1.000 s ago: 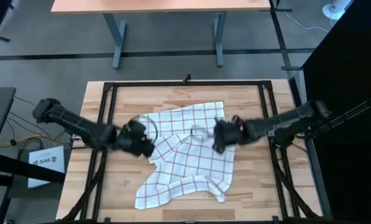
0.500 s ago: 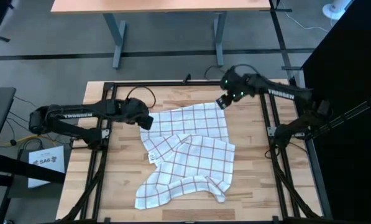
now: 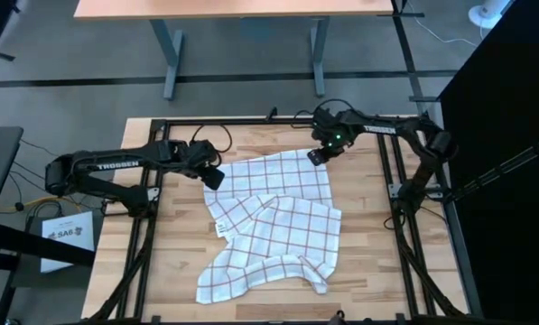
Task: Roll towel
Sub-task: Roll the white squared towel
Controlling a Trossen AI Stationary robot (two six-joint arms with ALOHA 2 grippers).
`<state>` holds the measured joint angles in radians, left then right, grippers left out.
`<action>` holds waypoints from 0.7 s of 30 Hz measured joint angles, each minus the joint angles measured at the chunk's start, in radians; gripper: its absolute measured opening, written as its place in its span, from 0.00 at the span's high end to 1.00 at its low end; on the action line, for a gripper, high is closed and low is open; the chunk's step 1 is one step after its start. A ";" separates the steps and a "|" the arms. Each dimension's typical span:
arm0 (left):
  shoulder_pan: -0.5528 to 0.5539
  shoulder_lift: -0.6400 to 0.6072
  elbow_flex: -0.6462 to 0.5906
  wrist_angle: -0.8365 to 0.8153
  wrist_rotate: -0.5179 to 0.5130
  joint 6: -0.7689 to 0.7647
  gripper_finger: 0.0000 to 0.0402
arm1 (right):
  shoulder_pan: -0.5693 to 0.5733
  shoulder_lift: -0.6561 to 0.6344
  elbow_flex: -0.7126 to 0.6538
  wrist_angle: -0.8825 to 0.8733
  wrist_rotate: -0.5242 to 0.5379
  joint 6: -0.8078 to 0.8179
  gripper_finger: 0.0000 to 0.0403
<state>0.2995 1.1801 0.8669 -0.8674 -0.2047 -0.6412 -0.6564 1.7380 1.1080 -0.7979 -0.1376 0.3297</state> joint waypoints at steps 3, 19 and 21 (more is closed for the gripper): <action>0.000 0.000 0.000 0.005 0.000 0.033 0.62 | -0.001 0.037 0.000 0.013 0.004 0.010 0.59; 0.000 0.000 0.000 0.012 0.003 0.107 0.62 | -0.021 0.100 0.000 0.088 0.003 0.029 0.59; 0.000 0.000 0.000 0.012 0.003 0.107 0.62 | -0.020 0.100 0.000 0.097 0.002 0.029 0.60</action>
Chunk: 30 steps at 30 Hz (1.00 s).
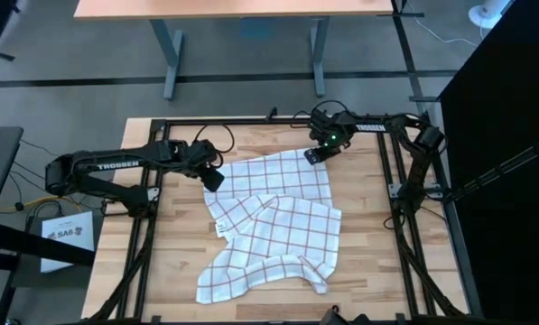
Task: Roll towel
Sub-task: Roll the white squared towel
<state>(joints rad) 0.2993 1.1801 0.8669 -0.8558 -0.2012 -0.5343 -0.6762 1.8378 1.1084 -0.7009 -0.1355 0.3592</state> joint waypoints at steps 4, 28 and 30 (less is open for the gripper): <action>0.000 0.000 0.000 0.001 0.000 0.014 0.62 | 0.000 0.000 0.000 0.003 -0.001 0.000 0.68; 0.000 0.000 0.000 0.000 -0.002 0.003 0.62 | -0.205 -0.042 0.082 -0.064 0.006 -0.138 1.00; 0.000 0.000 0.000 -0.001 -0.024 -0.025 0.62 | -0.226 -0.042 0.082 -0.085 0.006 -0.160 1.00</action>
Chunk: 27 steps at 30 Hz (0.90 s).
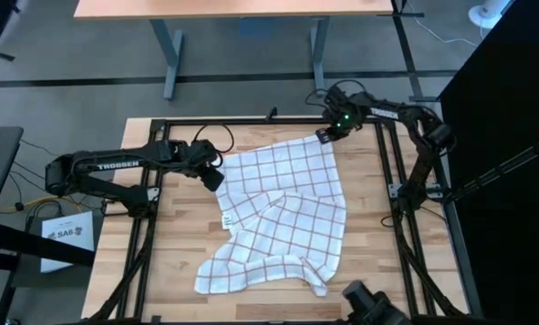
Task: Roll towel
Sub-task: Roll the white squared towel
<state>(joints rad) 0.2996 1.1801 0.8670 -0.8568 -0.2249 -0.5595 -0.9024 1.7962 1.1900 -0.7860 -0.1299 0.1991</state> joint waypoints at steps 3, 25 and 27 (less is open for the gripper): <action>0.011 0.000 -0.020 0.007 -0.019 -0.054 0.62 | -0.019 0.000 0.000 -0.008 0.000 -0.023 1.00; 0.300 0.063 -0.221 0.482 0.195 -0.258 0.62 | -0.017 0.000 0.000 -0.044 0.000 -0.249 1.00; 0.306 0.111 -0.221 0.506 0.203 -0.265 0.62 | -0.020 0.000 0.000 -0.045 0.000 -0.253 1.00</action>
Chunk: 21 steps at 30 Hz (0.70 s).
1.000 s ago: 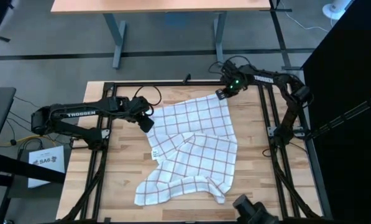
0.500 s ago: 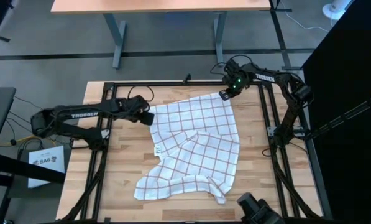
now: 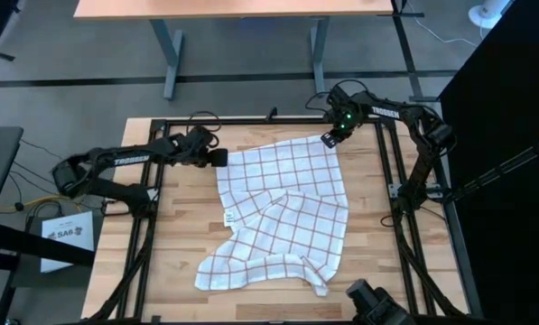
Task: Roll towel
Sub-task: Roll the white squared towel
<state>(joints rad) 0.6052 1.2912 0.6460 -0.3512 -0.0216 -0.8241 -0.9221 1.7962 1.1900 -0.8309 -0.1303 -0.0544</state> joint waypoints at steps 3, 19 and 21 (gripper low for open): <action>0.005 0.071 -0.002 0.001 0.027 -0.002 0.62 | -0.004 0.000 0.000 -0.006 0.000 -0.005 1.00; 0.040 0.183 -0.001 0.237 0.034 -0.006 0.62 | -0.016 0.000 0.000 -0.031 0.000 -0.033 1.00; 0.052 0.183 -0.001 0.236 0.015 0.008 0.62 | -0.016 0.000 0.000 -0.032 0.000 -0.033 1.00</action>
<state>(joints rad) 0.6572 1.4742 0.6453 -0.1154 -0.0061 -0.8161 -0.9386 1.7962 1.1896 -0.8631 -0.1307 -0.0876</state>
